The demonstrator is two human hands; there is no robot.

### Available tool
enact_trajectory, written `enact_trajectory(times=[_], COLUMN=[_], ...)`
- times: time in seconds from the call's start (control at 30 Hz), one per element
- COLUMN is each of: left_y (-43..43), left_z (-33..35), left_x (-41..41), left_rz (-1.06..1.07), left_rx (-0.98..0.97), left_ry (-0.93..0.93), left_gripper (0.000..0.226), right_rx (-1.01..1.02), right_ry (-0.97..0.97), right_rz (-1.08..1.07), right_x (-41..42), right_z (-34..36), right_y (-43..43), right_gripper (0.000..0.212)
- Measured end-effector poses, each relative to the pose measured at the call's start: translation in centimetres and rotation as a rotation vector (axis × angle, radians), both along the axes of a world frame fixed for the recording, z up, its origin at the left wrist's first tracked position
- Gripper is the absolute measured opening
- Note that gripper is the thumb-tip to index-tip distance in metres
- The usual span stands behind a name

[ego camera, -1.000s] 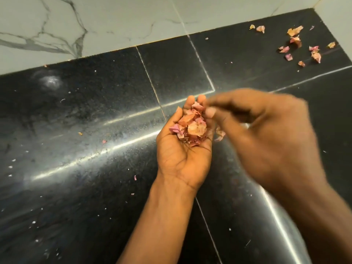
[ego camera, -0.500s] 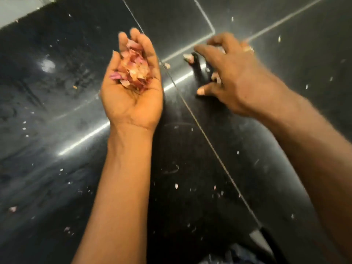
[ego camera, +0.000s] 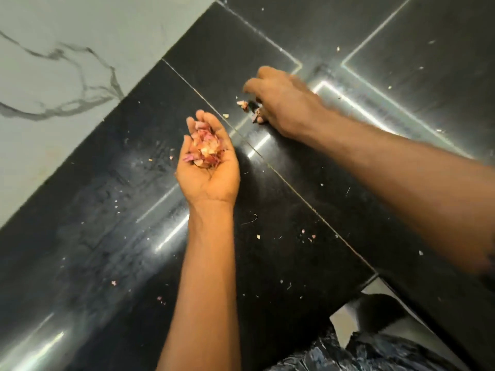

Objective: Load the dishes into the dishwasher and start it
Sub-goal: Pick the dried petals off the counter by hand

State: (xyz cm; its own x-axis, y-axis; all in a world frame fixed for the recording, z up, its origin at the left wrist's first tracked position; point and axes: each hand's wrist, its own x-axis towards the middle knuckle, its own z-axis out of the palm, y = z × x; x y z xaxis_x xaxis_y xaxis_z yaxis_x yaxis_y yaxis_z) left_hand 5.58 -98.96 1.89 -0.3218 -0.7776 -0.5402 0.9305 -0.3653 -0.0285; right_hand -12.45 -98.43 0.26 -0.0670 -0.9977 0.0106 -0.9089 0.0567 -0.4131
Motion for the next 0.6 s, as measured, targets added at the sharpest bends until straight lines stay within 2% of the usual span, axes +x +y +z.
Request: enact_trajectory(times=[0.1, 0.17, 0.23, 0.37, 0.47, 0.53, 0.6], left_y=[0.9, 1.5, 2.0, 2.8, 3.8, 4.3, 4.9], left_z=[0.5, 0.7, 0.9, 0.3, -0.9, -1.9, -2.4], left_x=[0.1, 0.4, 0.8, 0.8, -0.5, -2.3, -4.6], left_rz=[0.019, 0.029, 0.032, 0.011, -0.054, -0.120, -0.214], left_rx=[-0.007, -0.012, -0.025, -0.015, 0.019, 0.034, 0.031], left_ry=[-0.037, -0.055, -0.084, -0.154, -0.235, -0.251, -0.241], left_gripper=[0.037, 0.038, 0.037, 0.033, 0.032, 0.034, 0.034], right_rx=[0.055, 0.032, 0.034, 0.106, -0.003, -0.119, -0.133], right_ry=[0.071, 0.162, 0.175, 0.012, -0.237, -0.294, -0.279], right_rz=[0.093, 0.143, 0.085, -0.014, -0.186, -0.169, -0.076], right_x=[2.0, 3.4, 4.4, 4.1, 2.1, 2.0, 2.8], right_z=[0.8, 1.5, 1.9, 2.0, 3.2, 4.8, 6.4], right_y=[-1.9, -1.5, -0.3, 2.7, 4.7, 6.8, 8.7], right_gripper=[0.034, 0.025, 0.020, 0.020, 0.020, 0.020, 0.029])
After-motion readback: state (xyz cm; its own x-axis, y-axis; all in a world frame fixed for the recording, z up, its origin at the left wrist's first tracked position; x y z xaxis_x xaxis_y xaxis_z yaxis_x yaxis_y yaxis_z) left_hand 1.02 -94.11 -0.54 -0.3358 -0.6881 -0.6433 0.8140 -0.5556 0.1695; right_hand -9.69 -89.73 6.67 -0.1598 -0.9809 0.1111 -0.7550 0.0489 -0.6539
